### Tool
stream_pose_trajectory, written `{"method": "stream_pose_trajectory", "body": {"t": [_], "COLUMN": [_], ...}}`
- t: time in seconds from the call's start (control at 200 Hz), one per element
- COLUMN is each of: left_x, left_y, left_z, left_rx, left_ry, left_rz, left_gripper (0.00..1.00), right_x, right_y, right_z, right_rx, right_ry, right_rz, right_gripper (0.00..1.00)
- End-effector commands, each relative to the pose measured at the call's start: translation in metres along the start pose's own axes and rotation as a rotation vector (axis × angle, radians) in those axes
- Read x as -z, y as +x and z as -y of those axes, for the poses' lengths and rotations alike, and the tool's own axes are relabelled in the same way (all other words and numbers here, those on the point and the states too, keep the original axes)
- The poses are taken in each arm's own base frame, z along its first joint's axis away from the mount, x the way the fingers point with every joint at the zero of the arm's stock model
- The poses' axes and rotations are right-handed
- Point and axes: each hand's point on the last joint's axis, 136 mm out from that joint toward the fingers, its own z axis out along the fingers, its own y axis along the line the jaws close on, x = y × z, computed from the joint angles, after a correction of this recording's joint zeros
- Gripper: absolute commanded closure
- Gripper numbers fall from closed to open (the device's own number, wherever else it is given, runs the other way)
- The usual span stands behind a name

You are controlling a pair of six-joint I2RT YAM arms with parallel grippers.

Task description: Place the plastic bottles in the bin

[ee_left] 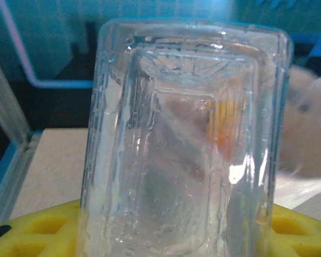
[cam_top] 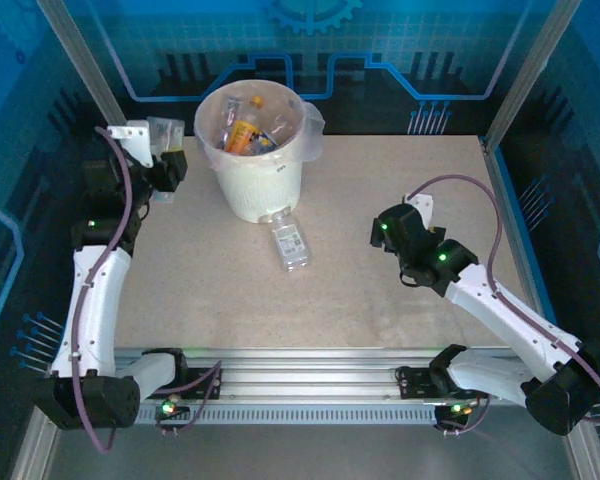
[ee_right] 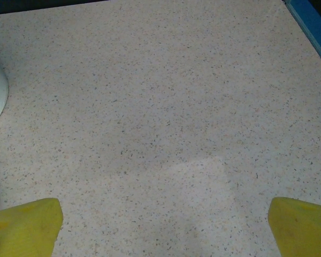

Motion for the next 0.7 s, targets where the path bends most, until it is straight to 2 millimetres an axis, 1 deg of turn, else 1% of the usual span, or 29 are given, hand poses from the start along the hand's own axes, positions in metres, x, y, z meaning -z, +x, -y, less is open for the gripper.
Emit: {"method": "stream_pose_trajectory", "body": {"t": [0.0,0.145,0.32,0.385,0.5,0.61,0.695], "left_x": [-0.001,-0.024,-0.059,-0.071,-0.094,-0.117,-0.135], "left_y": [-0.038,-0.064,-0.083,-0.086,-0.09,-0.092,-0.085], "left_z": [0.04,0.073,0.113,0.129,0.149,0.159,0.163], "left_rx": [0.031,0.019,-0.006,-0.025,-0.042,-0.034,-0.022], "left_ry": [0.161,0.243,0.322,0.356,0.388,0.382,0.37], "left_rz": [0.073,0.082,0.075,0.066,0.058,0.057,0.036], "left_gripper": [0.78,0.78,0.78,0.78,0.78,0.78,0.78], "right_x": [-0.004,-0.003,-0.002,-0.001,-0.001,-0.001,-0.001], "right_y": [-0.001,-0.001,0.0,0.0,0.001,0.002,0.003], "right_z": [0.001,0.001,0.001,0.001,0.001,0.001,0.002], "right_rx": [-0.019,-0.026,-0.031,-0.032,-0.034,-0.038,-0.042], "right_ry": [0.005,0.0,-0.002,-0.004,-0.005,-0.007,-0.006], "right_rz": [-0.001,-0.004,-0.006,-0.008,-0.01,-0.014,-0.018], "right_gripper": [0.0,0.0,0.0,0.0,0.0,0.0,0.0]}}
